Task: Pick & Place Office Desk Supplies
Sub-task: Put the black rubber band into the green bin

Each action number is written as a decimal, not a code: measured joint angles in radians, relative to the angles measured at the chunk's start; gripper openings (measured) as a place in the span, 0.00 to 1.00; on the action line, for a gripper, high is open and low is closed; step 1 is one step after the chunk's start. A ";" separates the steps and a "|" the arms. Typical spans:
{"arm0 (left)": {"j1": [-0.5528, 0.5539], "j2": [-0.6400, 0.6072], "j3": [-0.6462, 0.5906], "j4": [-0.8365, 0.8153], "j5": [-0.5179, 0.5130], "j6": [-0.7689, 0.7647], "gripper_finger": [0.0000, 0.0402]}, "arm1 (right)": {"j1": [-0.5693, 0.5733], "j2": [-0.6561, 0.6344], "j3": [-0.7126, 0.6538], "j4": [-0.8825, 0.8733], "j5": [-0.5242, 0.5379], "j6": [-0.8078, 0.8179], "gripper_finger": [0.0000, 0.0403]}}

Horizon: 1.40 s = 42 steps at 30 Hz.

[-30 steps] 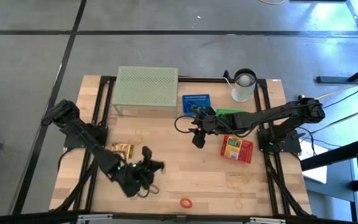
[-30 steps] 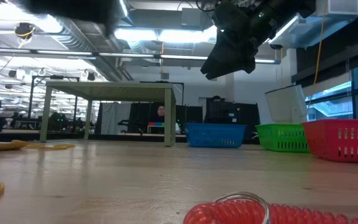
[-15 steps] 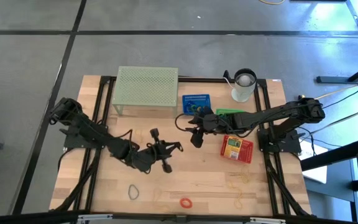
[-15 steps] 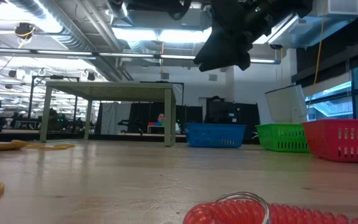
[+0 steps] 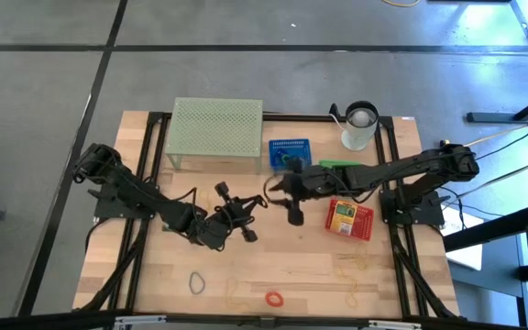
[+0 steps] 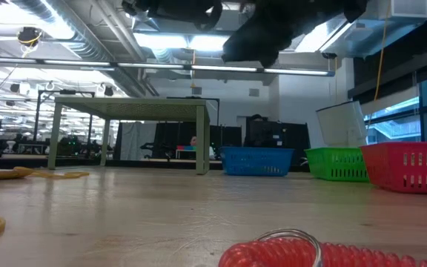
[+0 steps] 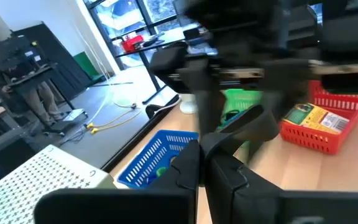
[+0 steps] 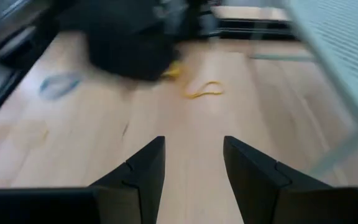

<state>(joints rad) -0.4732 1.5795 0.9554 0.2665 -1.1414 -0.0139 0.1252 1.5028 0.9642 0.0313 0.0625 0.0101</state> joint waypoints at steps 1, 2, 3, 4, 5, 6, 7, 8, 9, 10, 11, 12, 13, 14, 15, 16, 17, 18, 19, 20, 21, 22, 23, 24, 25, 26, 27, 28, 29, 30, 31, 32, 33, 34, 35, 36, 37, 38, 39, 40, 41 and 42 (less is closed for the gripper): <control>0.000 0.000 0.000 0.000 -0.001 0.000 0.02 | 0.007 0.000 0.000 -0.007 -0.014 -0.053 0.41; 0.000 0.000 0.000 0.000 -0.001 0.000 0.02 | 0.016 0.001 0.000 -0.005 -0.015 -0.098 0.41; 0.000 0.000 0.000 0.000 -0.001 -0.001 0.02 | 0.024 0.004 0.000 0.008 -0.011 -0.138 0.41; 0.000 0.000 0.000 0.000 0.000 -0.004 0.02 | 0.034 0.004 0.000 0.019 0.005 -0.178 0.41; 0.000 0.000 0.000 0.000 0.006 -0.009 0.02 | 0.043 0.005 0.000 0.028 0.030 -0.223 0.41; 0.001 0.000 0.000 0.000 0.013 -0.015 0.02 | 0.054 0.005 0.000 0.045 0.057 -0.269 0.41; 0.002 0.000 0.000 -0.001 0.016 -0.016 0.02 | 0.065 0.005 0.000 0.064 0.085 -0.313 0.41; 0.003 0.000 0.000 -0.001 0.016 -0.017 0.02 | 0.076 0.005 0.000 0.081 0.114 -0.350 0.41; 0.004 0.000 0.000 -0.001 0.016 -0.018 0.02 | 0.086 0.005 0.000 0.099 0.142 -0.380 0.41; 0.004 0.000 0.000 -0.001 0.016 -0.018 0.02 | 0.097 0.005 0.000 0.114 0.164 -0.402 0.41; 0.006 0.000 0.000 -0.001 0.016 -0.018 0.02 | 0.107 0.005 0.000 0.134 0.183 -0.421 0.41; 0.007 0.000 0.000 -0.001 0.016 -0.018 0.02 | 0.116 0.005 0.000 0.154 0.192 -0.438 0.41; 0.009 0.000 0.000 -0.001 0.016 -0.019 0.02 | 0.123 0.005 0.000 0.167 0.196 -0.449 0.41; 0.011 0.000 0.000 0.000 0.018 -0.027 0.02 | 0.128 0.005 0.000 0.177 0.197 -0.461 0.41; 0.014 0.000 0.000 0.000 0.020 -0.034 0.02 | 0.134 0.005 0.000 0.183 0.199 -0.466 0.41; 0.018 0.000 0.000 0.000 0.026 -0.041 0.02 | 0.138 0.005 0.000 0.191 0.200 -0.467 0.41; 0.022 0.000 0.000 0.000 0.033 -0.048 0.02 | 0.141 0.005 0.000 0.198 0.203 -0.467 0.41; 0.027 0.000 0.000 0.000 0.040 -0.054 0.02 | 0.145 0.005 0.000 0.204 0.209 -0.466 0.41; 0.031 0.000 0.000 0.000 0.047 -0.059 0.02 | 0.148 0.005 0.000 0.208 0.219 -0.466 0.41; 0.035 0.000 0.000 0.000 0.054 -0.063 0.02 | 0.151 0.005 0.000 0.213 0.233 -0.466 0.41; 0.040 0.000 0.000 0.000 0.062 -0.066 0.02 | 0.153 0.005 0.000 0.216 0.248 -0.466 0.41; 0.043 0.000 0.000 0.002 0.067 -0.069 0.02 | 0.154 0.005 0.000 0.216 0.263 -0.466 0.41; 0.046 0.000 0.000 0.006 0.069 -0.070 0.03 | 0.154 0.005 0.000 0.216 0.277 -0.466 0.41; 0.046 0.000 0.000 0.011 0.068 -0.070 0.03 | 0.154 0.005 0.000 0.215 0.289 -0.466 0.41; 0.047 0.000 0.000 0.015 0.068 -0.070 0.03 | 0.153 0.005 0.000 0.216 0.295 -0.466 0.41; 0.050 0.000 0.001 0.016 0.068 -0.070 0.02 | 0.153 0.005 0.000 0.216 0.298 -0.465 0.41; 0.051 0.000 0.001 0.016 0.068 -0.070 0.02 | 0.153 0.005 0.000 0.216 0.298 -0.464 0.41; 0.050 0.000 0.001 0.017 0.068 -0.070 0.02 | 0.153 0.005 0.000 0.215 0.298 -0.464 0.41; 0.050 0.000 0.001 0.019 0.069 -0.068 0.02 | 0.153 0.005 0.000 0.216 0.299 -0.464 0.41; 0.050 0.000 0.001 0.021 0.069 -0.060 0.02 | 0.153 0.005 0.000 0.216 0.305 -0.464 0.41; 0.050 0.000 0.001 0.022 0.069 -0.055 0.02 | 0.154 0.005 0.000 0.216 0.314 -0.462 0.40; 0.050 0.000 0.001 0.022 0.069 -0.054 0.02 | 0.154 0.005 0.000 0.215 0.324 -0.454 0.39; 0.050 0.000 0.001 0.022 0.069 -0.054 0.03 | 0.153 0.005 0.000 0.215 0.337 -0.438 0.38; 0.050 0.000 0.001 0.022 0.069 -0.054 0.03 | 0.153 0.005 0.000 0.216 0.348 -0.425 0.37; 0.050 0.000 0.001 0.022 0.069 -0.054 0.03 | 0.153 0.005 0.000 0.215 0.358 -0.410 0.35; 0.050 0.000 0.001 0.022 0.069 -0.054 0.03 | 0.153 0.005 0.000 0.215 0.369 -0.400 0.33; 0.050 0.000 0.001 0.022 0.069 -0.054 0.03 | 0.153 0.005 0.000 0.215 0.379 -0.389 0.30; 0.050 0.000 0.001 0.022 0.069 -0.053 0.02 | 0.153 0.005 0.000 0.215 0.386 -0.384 0.28; 0.050 0.000 0.001 0.022 0.069 -0.053 0.02 | 0.153 0.005 0.000 0.216 0.391 -0.382 0.25; 0.050 0.000 0.001 0.022 0.069 -0.053 0.02 | 0.153 0.005 0.000 0.215 0.392 -0.377 0.21; 0.050 0.000 0.001 0.022 0.069 -0.052 0.02 | 0.153 0.005 0.000 0.215 0.391 -0.368 0.18; 0.050 0.000 0.001 0.022 0.069 -0.052 0.02 | 0.153 0.005 0.000 0.215 0.391 -0.360 0.14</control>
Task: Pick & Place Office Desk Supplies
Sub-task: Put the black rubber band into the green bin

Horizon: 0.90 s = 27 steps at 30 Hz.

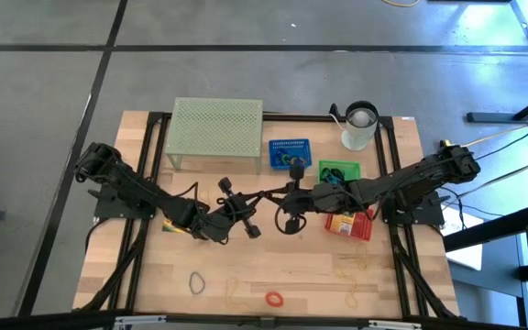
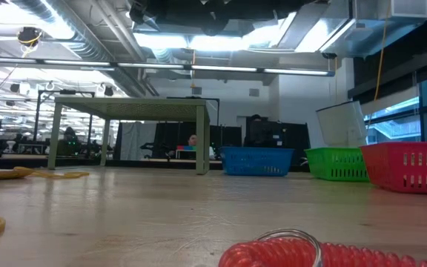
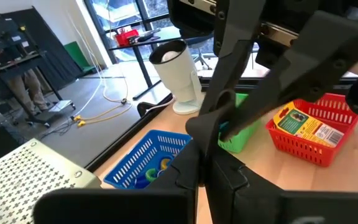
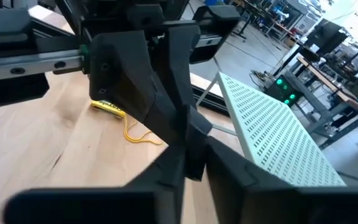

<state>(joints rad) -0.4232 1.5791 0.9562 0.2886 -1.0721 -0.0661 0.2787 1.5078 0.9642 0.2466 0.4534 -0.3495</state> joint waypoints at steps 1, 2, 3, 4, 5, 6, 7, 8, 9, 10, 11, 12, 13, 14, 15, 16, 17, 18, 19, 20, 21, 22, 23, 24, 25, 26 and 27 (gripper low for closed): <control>0.000 0.000 0.000 0.000 0.000 0.000 0.03 | 0.000 0.000 0.000 0.000 0.000 0.003 0.10; 0.000 0.000 0.000 0.000 0.000 0.000 0.03 | 0.000 0.000 0.000 0.000 0.000 0.003 0.06; 0.000 0.000 0.000 0.000 0.000 0.000 0.03 | 0.000 0.000 0.000 0.000 0.000 0.002 0.03; 0.000 0.000 0.000 0.000 0.000 0.000 0.03 | 0.000 0.000 0.000 0.000 0.000 0.002 0.03; 0.000 0.000 0.000 0.000 0.000 -0.001 0.04 | 0.000 0.000 0.000 0.000 0.000 0.002 0.03; 0.000 0.000 0.000 0.000 0.000 -0.007 0.04 | 0.000 0.000 0.000 0.000 0.001 0.002 0.03; 0.000 0.000 0.000 0.000 -0.001 -0.016 0.05 | 0.000 0.000 0.000 0.000 0.001 0.002 0.04; 0.000 0.000 0.000 0.000 -0.003 -0.026 0.05 | 0.000 0.000 0.000 0.000 0.001 0.002 0.04; 0.000 0.000 0.000 0.000 -0.003 -0.033 0.06 | 0.000 0.000 0.000 0.000 0.001 0.002 0.03; 0.000 0.000 0.000 0.001 -0.003 -0.040 0.08 | 0.000 0.000 0.000 0.000 0.002 0.002 0.02; 0.000 0.000 0.000 0.004 -0.002 -0.049 0.09 | 0.000 0.000 0.000 0.000 0.003 0.002 0.02; 0.000 0.000 0.000 0.008 -0.002 -0.052 0.11 | 0.000 0.000 0.000 0.000 0.003 0.002 0.02; 0.000 0.000 0.000 0.014 -0.002 -0.052 0.13 | 0.000 0.000 0.000 0.000 0.003 0.004 0.02; 0.000 0.000 0.000 0.021 -0.003 -0.052 0.16 | 0.000 0.000 0.000 0.000 0.004 0.010 0.02; -0.002 0.000 0.000 0.026 -0.005 -0.052 0.19 | 0.000 0.000 0.000 0.000 0.007 0.023 0.02; -0.002 0.000 0.000 0.031 -0.012 -0.053 0.21 | 0.000 0.000 0.000 0.000 0.013 0.030 0.02; -0.002 0.000 0.000 0.032 -0.022 -0.052 0.24 | 0.000 0.000 0.000 0.000 0.027 0.037 0.02; -0.003 0.000 0.000 0.034 -0.033 -0.048 0.27 | 0.001 0.000 0.001 -0.004 0.056 0.039 0.02; -0.006 0.000 0.000 0.041 -0.048 -0.038 0.30 | 0.001 0.000 0.001 -0.020 0.097 0.038 0.02; -0.012 0.000 0.001 0.044 -0.072 -0.026 0.32 | 0.001 -0.003 0.001 -0.046 0.140 0.034 0.02; -0.018 0.000 0.001 0.044 -0.094 -0.010 0.35 | 0.000 -0.010 0.001 -0.076 0.178 0.030 0.02; -0.024 0.000 0.001 0.042 -0.108 0.004 0.37 | -0.002 -0.021 0.002 -0.112 0.212 0.035 0.02; -0.029 0.000 0.001 0.041 -0.119 0.020 0.39 | -0.006 -0.033 0.009 -0.158 0.239 0.055 0.01; -0.035 0.000 0.001 0.043 -0.131 0.035 0.40 | -0.011 -0.046 0.020 -0.209 0.251 0.088 0.01; -0.042 0.000 0.001 0.053 -0.140 0.051 0.42 | -0.017 -0.060 0.031 -0.268 0.255 0.129 0.01; -0.045 0.000 0.001 0.057 -0.142 0.066 0.43 | -0.024 -0.072 0.043 -0.330 0.254 0.174 0.01; -0.049 0.000 0.001 0.058 -0.142 0.069 0.44 | -0.032 -0.083 0.055 -0.390 0.252 0.223 0.01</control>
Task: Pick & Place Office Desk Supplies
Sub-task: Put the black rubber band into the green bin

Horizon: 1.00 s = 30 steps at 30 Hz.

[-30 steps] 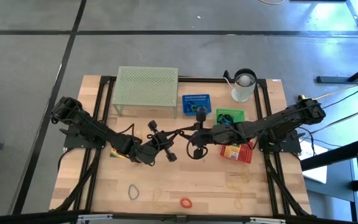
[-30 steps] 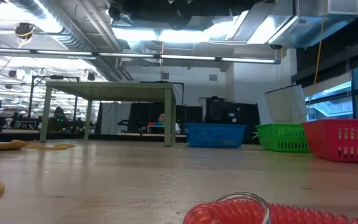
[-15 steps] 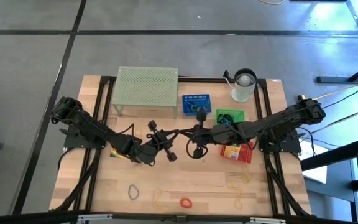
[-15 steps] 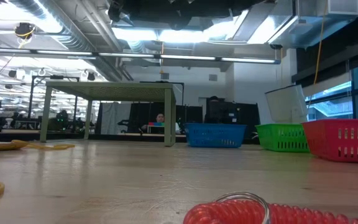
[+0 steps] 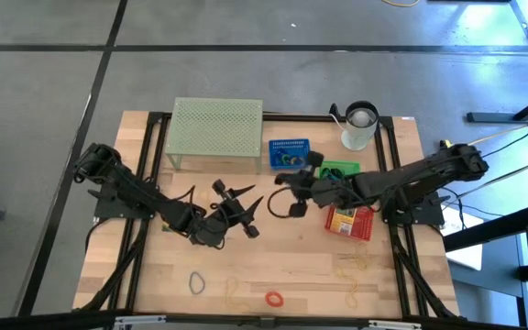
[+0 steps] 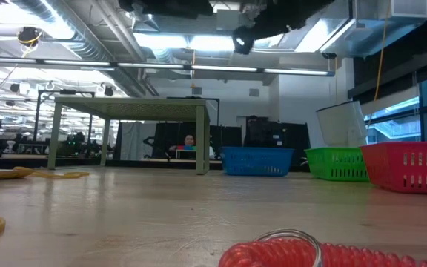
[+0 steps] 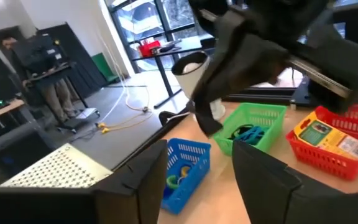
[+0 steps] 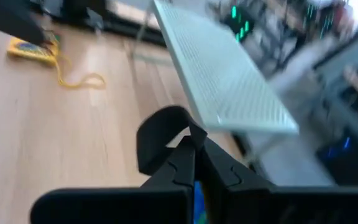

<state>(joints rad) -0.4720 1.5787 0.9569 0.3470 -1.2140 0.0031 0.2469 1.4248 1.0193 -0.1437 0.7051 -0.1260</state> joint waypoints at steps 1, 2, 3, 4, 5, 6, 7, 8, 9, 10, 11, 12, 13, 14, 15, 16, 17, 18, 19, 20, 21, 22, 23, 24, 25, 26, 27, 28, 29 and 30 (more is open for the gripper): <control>-0.004 0.000 0.000 0.001 0.000 0.000 0.44 | -0.010 -0.012 0.010 -0.060 -0.006 0.046 0.01; -0.006 0.000 0.000 0.002 0.000 -0.004 0.44 | -0.021 -0.025 0.020 -0.126 -0.013 0.095 0.01; -0.008 0.000 0.000 0.002 0.000 -0.011 0.45 | -0.032 -0.036 0.028 -0.181 -0.013 0.149 0.01; -0.010 0.000 0.000 0.002 0.001 -0.018 0.45 | -0.042 -0.046 0.036 -0.235 -0.013 0.201 0.01; -0.013 0.000 0.000 0.002 0.002 -0.027 0.45 | -0.055 -0.058 0.037 -0.296 -0.014 0.254 0.01; -0.013 0.000 0.000 0.001 0.002 -0.036 0.45 | -0.067 -0.067 0.037 -0.356 -0.015 0.307 0.01; -0.016 0.000 0.000 -0.001 0.002 -0.045 0.45 | -0.079 -0.073 0.037 -0.414 -0.023 0.358 0.01; -0.019 0.000 0.000 -0.004 0.002 -0.051 0.45 | -0.091 -0.076 0.037 -0.476 -0.036 0.410 0.01; -0.022 0.000 0.000 -0.006 0.002 -0.053 0.45 | -0.103 -0.079 0.037 -0.542 -0.049 0.461 0.01; -0.027 0.000 0.000 -0.005 0.002 -0.052 0.45 | -0.114 -0.081 0.037 -0.601 -0.055 0.513 0.01; -0.033 0.000 0.000 -0.005 0.002 -0.052 0.45 | -0.122 -0.081 0.037 -0.656 -0.062 0.564 0.01; -0.037 0.000 0.000 -0.006 0.003 -0.052 0.45 | -0.130 -0.080 0.037 -0.709 -0.072 0.613 0.01; -0.041 0.000 0.000 -0.006 0.003 -0.052 0.45 | -0.138 -0.076 0.036 -0.758 -0.082 0.654 0.01; -0.046 0.000 0.000 -0.005 0.003 -0.052 0.45 | -0.143 -0.071 0.036 -0.799 -0.095 0.692 0.01; -0.052 0.000 0.000 -0.006 0.003 -0.052 0.45 | -0.148 -0.069 0.032 -0.832 -0.107 0.726 0.01; -0.056 0.000 0.000 -0.006 0.003 -0.052 0.45 | -0.153 -0.068 0.025 -0.856 -0.118 0.755 0.01; -0.058 0.000 0.000 -0.006 0.003 -0.052 0.45 | -0.157 -0.067 0.015 -0.862 -0.127 0.779 0.02; -0.061 0.000 0.000 -0.006 0.003 -0.052 0.45 | -0.161 -0.066 0.002 -0.859 -0.142 0.798 0.02; -0.065 0.000 0.000 -0.006 0.003 -0.051 0.45 | -0.166 -0.065 -0.015 -0.860 -0.156 0.811 0.03; -0.066 0.000 0.000 -0.006 0.003 -0.051 0.45 | -0.172 -0.065 -0.034 -0.861 -0.169 0.824 0.03; -0.066 0.000 0.000 -0.006 0.003 -0.051 0.45 | -0.176 -0.065 -0.051 -0.859 -0.174 0.833 0.03; -0.066 0.000 0.000 -0.006 0.003 -0.051 0.45 | -0.180 -0.065 -0.071 -0.854 -0.174 0.847 0.03; -0.066 0.000 0.000 -0.006 0.003 -0.051 0.45 | -0.184 -0.065 -0.094 -0.845 -0.171 0.861 0.03; -0.066 0.000 0.000 -0.006 0.003 -0.050 0.45 | -0.189 -0.065 -0.112 -0.839 -0.170 0.877 0.03; -0.066 0.000 0.000 -0.006 0.003 -0.050 0.45 | -0.194 -0.064 -0.129 -0.834 -0.170 0.891 0.03; -0.066 0.000 0.000 -0.006 0.003 -0.050 0.45 | -0.199 -0.065 -0.143 -0.826 -0.169 0.903 0.03; -0.065 0.000 0.000 -0.006 0.003 -0.050 0.45 | -0.203 -0.065 -0.160 -0.807 -0.171 0.905 0.03; -0.063 0.000 0.000 -0.006 0.003 -0.050 0.45 | -0.206 -0.064 -0.177 -0.785 -0.174 0.906 0.03; -0.063 0.000 0.000 -0.007 0.003 -0.050 0.45 | -0.208 -0.064 -0.191 -0.763 -0.179 0.905 0.03; -0.063 0.000 0.000 -0.007 0.003 -0.050 0.45 | -0.209 -0.064 -0.202 -0.743 -0.184 0.904 0.03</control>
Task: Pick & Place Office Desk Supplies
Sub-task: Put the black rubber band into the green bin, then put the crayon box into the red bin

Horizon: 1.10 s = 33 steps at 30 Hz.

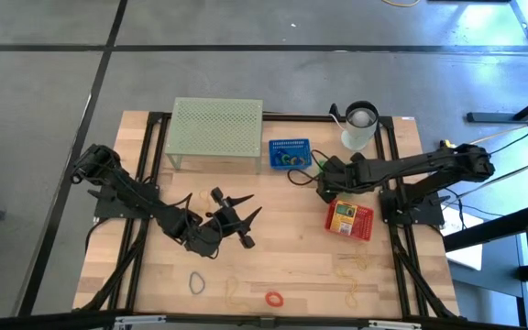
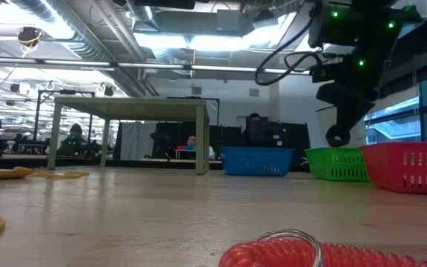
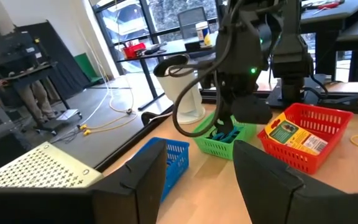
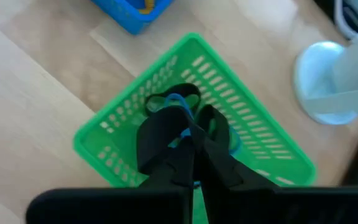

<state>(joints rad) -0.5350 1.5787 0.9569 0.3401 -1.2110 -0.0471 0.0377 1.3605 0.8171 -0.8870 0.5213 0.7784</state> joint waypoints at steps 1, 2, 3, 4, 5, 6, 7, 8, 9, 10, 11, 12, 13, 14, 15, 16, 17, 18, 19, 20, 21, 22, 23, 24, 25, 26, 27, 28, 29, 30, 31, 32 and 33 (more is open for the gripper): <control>0.000 0.000 0.000 0.000 0.000 0.000 0.45 | -0.001 0.000 -0.010 0.020 -0.004 0.000 0.04; 0.000 0.000 0.000 0.000 0.000 0.000 0.45 | -0.003 0.000 -0.020 0.033 -0.006 0.000 0.05; 0.000 0.000 0.000 0.000 0.000 0.000 0.45 | -0.004 0.000 -0.028 0.044 -0.006 0.000 0.06; 0.000 0.000 0.000 0.000 0.000 0.000 0.45 | -0.005 0.000 -0.035 0.050 -0.006 0.000 0.08; 0.000 0.000 0.000 0.000 0.000 0.000 0.45 | -0.005 0.000 -0.039 0.052 -0.006 0.002 0.10; 0.000 0.000 0.000 0.000 0.000 0.000 0.45 | -0.005 0.000 -0.041 0.053 -0.004 0.011 0.12; -0.001 0.000 0.000 0.000 0.000 0.000 0.45 | -0.005 0.000 -0.043 0.053 0.002 0.023 0.15; -0.002 0.000 0.000 0.000 0.000 0.000 0.45 | -0.004 0.000 -0.043 0.054 0.011 0.028 0.17; -0.003 0.000 0.000 0.000 0.000 0.000 0.45 | -0.004 0.000 -0.043 0.057 0.017 0.031 0.20; -0.003 0.000 0.000 0.000 0.000 -0.001 0.45 | -0.004 0.000 -0.043 0.059 0.021 0.033 0.23; -0.003 0.000 0.000 -0.001 0.004 -0.001 0.45 | -0.004 0.000 -0.043 0.060 0.026 0.033 0.26; -0.003 0.000 0.000 -0.006 0.015 -0.002 0.45 | -0.004 0.000 -0.043 0.062 0.030 0.033 0.28; -0.003 0.000 0.000 -0.013 0.035 -0.003 0.45 | -0.004 0.000 -0.043 0.065 0.031 0.033 0.31; -0.003 0.000 0.000 -0.021 0.060 -0.011 0.45 | -0.004 0.000 -0.043 0.068 0.031 0.033 0.34; -0.003 0.000 0.000 -0.031 0.085 -0.028 0.45 | -0.004 0.000 -0.043 0.070 0.029 0.033 0.37; -0.003 0.000 0.000 -0.046 0.115 -0.050 0.45 | -0.004 0.000 -0.043 0.073 0.021 0.033 0.40; -0.001 0.000 0.000 -0.064 0.147 -0.075 0.45 | -0.004 0.000 -0.043 0.077 0.012 0.033 0.42; 0.000 0.000 0.000 -0.083 0.182 -0.099 0.45 | -0.004 0.000 -0.043 0.081 0.005 0.033 0.44; 0.000 0.000 0.000 -0.105 0.219 -0.122 0.45 | -0.004 0.000 -0.043 0.084 0.000 0.033 0.47; 0.000 0.000 0.000 -0.127 0.254 -0.144 0.45 | -0.004 0.000 -0.043 0.087 -0.006 0.033 0.48; 0.000 0.000 0.000 -0.154 0.289 -0.168 0.45 | -0.004 0.000 -0.043 0.088 -0.007 0.034 0.50; 0.000 0.000 0.000 -0.184 0.321 -0.191 0.45 | -0.004 0.000 -0.043 0.088 -0.009 0.042 0.52; 0.000 0.000 0.000 -0.216 0.349 -0.215 0.45 | -0.004 0.000 -0.043 0.088 -0.010 0.051 0.53; 0.000 0.000 0.000 -0.250 0.375 -0.234 0.45 | -0.004 0.000 -0.042 0.087 -0.011 0.056 0.54; 0.000 0.000 0.000 -0.291 0.399 -0.252 0.45 | -0.004 0.000 -0.040 0.085 -0.014 0.058 0.54; 0.000 0.000 0.000 -0.336 0.422 -0.272 0.45 | -0.004 0.000 -0.034 0.085 -0.014 0.059 0.55; 0.000 0.000 0.000 -0.385 0.449 -0.296 0.45 | -0.004 0.000 -0.024 0.085 -0.015 0.059 0.55; 0.001 -0.003 0.000 -0.446 0.484 -0.328 0.45 | -0.004 0.000 -0.011 0.086 -0.018 0.059 0.55; 0.004 -0.006 0.000 -0.506 0.522 -0.374 0.45 | -0.004 0.000 0.004 0.085 -0.021 0.058 0.54; 0.008 -0.006 0.000 -0.561 0.558 -0.423 0.45 | -0.004 0.000 0.021 0.085 -0.024 0.052 0.54; 0.011 -0.010 0.000 -0.626 0.591 -0.474 0.45 | -0.004 0.000 0.040 0.085 -0.025 0.046 0.54; 0.013 -0.014 0.000 -0.693 0.621 -0.522 0.45 | -0.003 0.000 0.061 0.085 -0.024 0.035 0.53; 0.016 -0.016 0.000 -0.744 0.646 -0.566 0.45 | -0.003 0.000 0.081 0.086 -0.024 0.023 0.53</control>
<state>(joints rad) -0.5190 1.5629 0.9565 -0.4039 -0.5647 -0.6134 0.0345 1.3602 0.8983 -0.8009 0.4973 0.8013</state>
